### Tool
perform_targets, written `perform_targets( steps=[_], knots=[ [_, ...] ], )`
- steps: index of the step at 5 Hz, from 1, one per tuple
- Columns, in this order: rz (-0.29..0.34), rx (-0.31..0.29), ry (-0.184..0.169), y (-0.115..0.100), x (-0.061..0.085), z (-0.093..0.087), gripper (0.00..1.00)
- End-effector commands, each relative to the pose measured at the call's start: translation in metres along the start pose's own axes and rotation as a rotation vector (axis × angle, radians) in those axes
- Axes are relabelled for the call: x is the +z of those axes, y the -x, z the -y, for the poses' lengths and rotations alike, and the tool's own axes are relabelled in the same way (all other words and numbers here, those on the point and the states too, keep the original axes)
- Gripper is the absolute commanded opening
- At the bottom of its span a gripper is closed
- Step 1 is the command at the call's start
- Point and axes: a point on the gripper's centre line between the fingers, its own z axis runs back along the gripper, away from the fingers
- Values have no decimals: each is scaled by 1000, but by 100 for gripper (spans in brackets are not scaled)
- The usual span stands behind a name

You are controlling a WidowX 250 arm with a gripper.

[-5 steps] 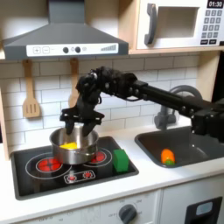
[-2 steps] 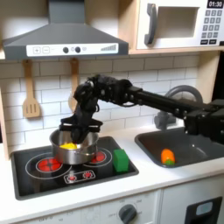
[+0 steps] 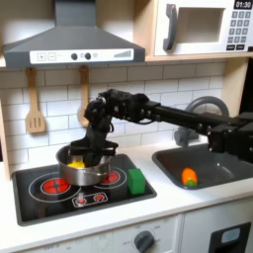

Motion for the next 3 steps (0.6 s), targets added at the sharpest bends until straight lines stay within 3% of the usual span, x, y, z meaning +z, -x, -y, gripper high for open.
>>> perform_targets(
  steps=[1, 3],
  knots=[
    [-30, 50, 5, 10, 3, -9, 0],
    [6, 45, -12, 7, 15, -10, 0]
  ],
)
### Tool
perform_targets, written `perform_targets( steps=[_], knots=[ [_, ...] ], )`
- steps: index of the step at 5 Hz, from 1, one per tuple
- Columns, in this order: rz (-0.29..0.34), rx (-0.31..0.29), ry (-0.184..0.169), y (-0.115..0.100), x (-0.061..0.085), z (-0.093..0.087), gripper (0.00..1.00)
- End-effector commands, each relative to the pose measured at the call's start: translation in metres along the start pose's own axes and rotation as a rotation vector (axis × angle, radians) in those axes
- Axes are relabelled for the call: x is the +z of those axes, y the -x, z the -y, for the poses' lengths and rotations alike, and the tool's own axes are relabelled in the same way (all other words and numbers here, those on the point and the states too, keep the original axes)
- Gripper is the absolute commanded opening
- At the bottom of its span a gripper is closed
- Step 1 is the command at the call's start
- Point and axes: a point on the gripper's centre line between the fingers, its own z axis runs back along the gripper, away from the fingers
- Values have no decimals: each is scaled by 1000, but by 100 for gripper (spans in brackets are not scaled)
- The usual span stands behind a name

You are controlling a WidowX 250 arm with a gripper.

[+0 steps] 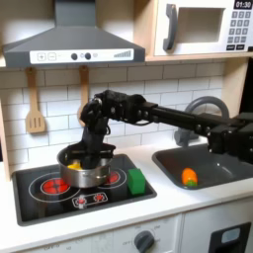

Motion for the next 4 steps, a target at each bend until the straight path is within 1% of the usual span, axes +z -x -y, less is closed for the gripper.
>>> perform_targets(
  steps=[1, 2, 3, 4],
  knots=[
    [89, 1, -36, -5, 33, -5, 0],
    [116, -11, -26, -8, 47, -1, 0],
    [115, -34, 45, -7, 57, 18, 0],
    [100, -17, 91, -1, 62, 29, 0]
  ],
)
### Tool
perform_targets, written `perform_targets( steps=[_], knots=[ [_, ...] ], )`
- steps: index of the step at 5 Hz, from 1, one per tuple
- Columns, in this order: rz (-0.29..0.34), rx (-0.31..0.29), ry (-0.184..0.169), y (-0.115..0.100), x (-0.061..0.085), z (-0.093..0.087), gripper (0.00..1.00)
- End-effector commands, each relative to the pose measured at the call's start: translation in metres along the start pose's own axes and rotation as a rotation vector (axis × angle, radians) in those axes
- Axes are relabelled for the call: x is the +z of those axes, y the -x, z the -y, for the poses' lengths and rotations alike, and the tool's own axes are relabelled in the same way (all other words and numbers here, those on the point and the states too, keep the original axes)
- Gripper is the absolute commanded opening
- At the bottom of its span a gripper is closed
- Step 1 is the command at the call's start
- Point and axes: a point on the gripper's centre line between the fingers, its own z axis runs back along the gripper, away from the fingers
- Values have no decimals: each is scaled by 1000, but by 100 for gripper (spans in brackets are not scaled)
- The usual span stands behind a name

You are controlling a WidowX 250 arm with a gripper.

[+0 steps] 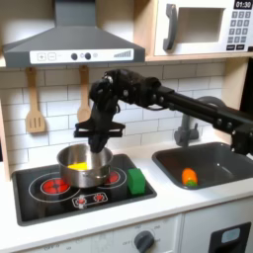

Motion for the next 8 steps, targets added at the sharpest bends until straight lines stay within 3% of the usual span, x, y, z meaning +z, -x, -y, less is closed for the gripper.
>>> perform_targets(
  steps=[1, 2, 3, 5, 6, 7, 8],
  knots=[
    [-13, -46, 83, -1, 14, 38, 0],
    [-22, -70, 129, 4, 15, 59, 0],
    [-35, -101, 150, 9, 15, 77, 0],
    [-63, -111, 162, 26, 22, 87, 0],
    [-88, -101, 141, 31, 21, 85, 0],
    [-93, -104, 158, 32, 19, 85, 100],
    [-109, -121, 148, 36, 17, 85, 100]
  ],
)
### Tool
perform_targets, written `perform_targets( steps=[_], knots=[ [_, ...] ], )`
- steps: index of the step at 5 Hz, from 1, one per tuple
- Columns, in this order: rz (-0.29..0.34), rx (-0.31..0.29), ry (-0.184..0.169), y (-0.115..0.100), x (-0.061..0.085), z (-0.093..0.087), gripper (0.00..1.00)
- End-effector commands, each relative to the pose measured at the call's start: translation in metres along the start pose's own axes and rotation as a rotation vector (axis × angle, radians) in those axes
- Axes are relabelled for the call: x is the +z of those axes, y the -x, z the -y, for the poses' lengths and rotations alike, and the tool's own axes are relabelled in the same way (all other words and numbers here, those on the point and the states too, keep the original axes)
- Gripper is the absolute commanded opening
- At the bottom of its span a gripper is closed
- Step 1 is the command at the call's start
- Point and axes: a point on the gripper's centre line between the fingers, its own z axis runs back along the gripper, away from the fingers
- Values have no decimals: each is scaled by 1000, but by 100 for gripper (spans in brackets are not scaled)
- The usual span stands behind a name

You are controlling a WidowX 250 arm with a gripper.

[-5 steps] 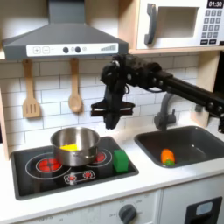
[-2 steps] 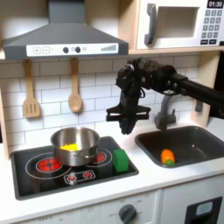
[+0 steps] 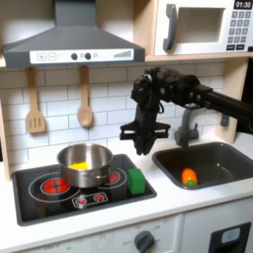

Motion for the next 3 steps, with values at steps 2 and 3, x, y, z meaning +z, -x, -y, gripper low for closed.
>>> perform_targets(
  steps=[2, 3],
  knots=[
    [-54, -23, 19, 14, -14, 3, 100],
    [-50, -23, 18, 15, -16, 1, 100]
  ],
)
